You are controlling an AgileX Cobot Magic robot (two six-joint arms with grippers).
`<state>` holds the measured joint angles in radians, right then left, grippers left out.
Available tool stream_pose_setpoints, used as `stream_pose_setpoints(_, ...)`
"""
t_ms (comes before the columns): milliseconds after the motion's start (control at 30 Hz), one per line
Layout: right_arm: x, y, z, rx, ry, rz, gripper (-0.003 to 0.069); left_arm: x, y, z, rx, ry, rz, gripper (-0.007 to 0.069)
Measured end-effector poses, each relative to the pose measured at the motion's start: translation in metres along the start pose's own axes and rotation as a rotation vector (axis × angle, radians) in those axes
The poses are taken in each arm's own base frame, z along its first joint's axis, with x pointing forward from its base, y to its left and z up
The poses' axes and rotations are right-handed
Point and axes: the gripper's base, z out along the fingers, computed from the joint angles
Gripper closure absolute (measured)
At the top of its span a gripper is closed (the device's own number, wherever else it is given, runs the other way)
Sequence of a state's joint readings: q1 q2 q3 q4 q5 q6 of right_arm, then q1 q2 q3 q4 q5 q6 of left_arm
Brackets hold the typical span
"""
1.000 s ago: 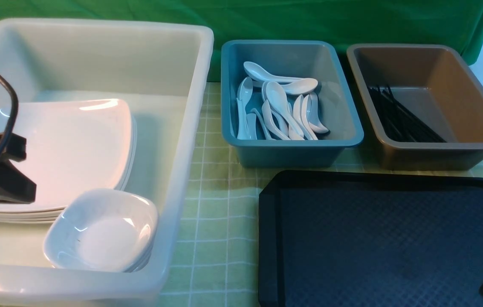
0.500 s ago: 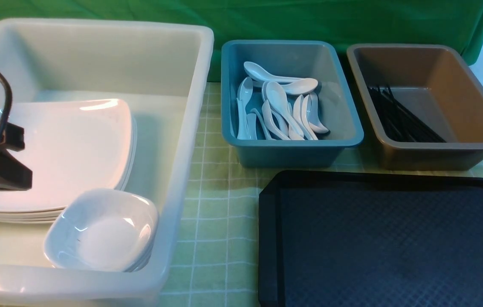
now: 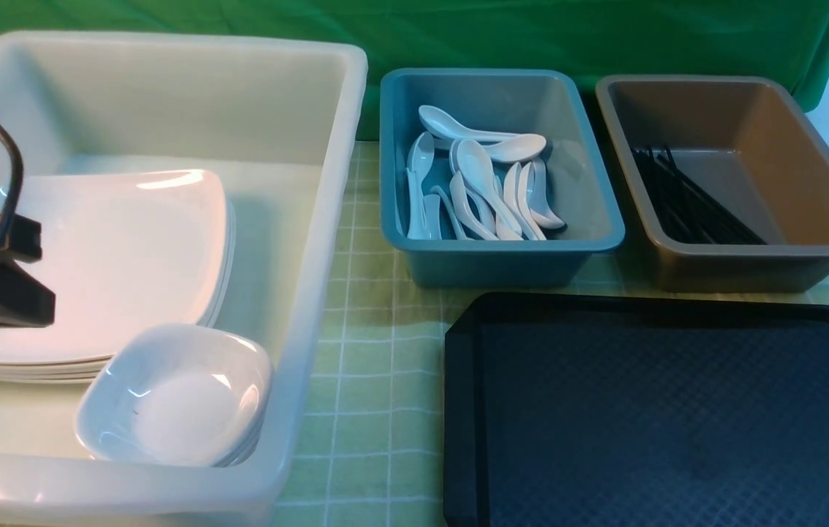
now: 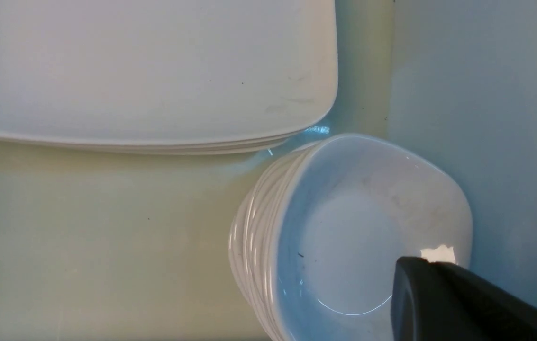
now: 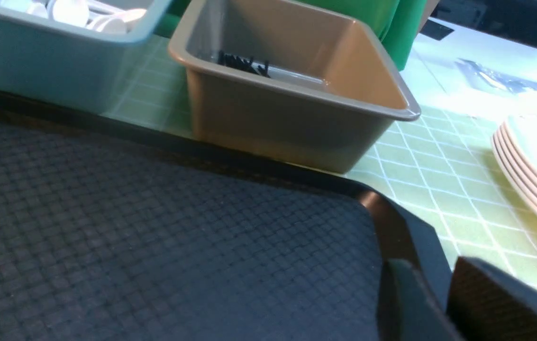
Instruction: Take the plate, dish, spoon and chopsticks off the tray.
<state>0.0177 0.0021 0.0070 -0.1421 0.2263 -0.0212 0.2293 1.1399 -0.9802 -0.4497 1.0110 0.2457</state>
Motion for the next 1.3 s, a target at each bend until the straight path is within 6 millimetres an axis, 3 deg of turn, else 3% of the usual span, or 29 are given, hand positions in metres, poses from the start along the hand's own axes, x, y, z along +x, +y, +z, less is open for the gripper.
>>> stream_pose_setpoints(333,0.0,0.0,0.0,0.0,0.0,0.0,0.0491,0.017,-0.008,-0.015,0.023,0.008,0.104,0.0628)
stream_pose_setpoints(533,0.0,0.0,0.0,0.0,0.0,0.0,0.0476,0.061,-0.013,-0.025,0.029,-0.115,0.091,0.0627)
stream_pose_setpoints(600,0.0,0.0,0.0,0.0,0.001,0.0,0.0468,0.081,-0.012,-0.026,0.031,-0.258,0.053,0.0627)
stream_pose_setpoints(733,0.0,0.0,0.0,0.0,0.001,-0.001,0.0458,0.097,-0.011,-0.033,0.008,-0.439,0.048,0.0627)
stream_pose_setpoints(967,0.0,0.0,0.0,0.0,0.001,-0.001,0.0449,0.11,-0.015,-0.058,-0.035,-0.66,0.111,0.0627)
stream_pose_setpoints(1300,0.0,0.0,0.0,0.0,0.001,-0.001,0.0437,0.11,-0.013,-0.06,-0.079,-0.669,0.156,0.0627)
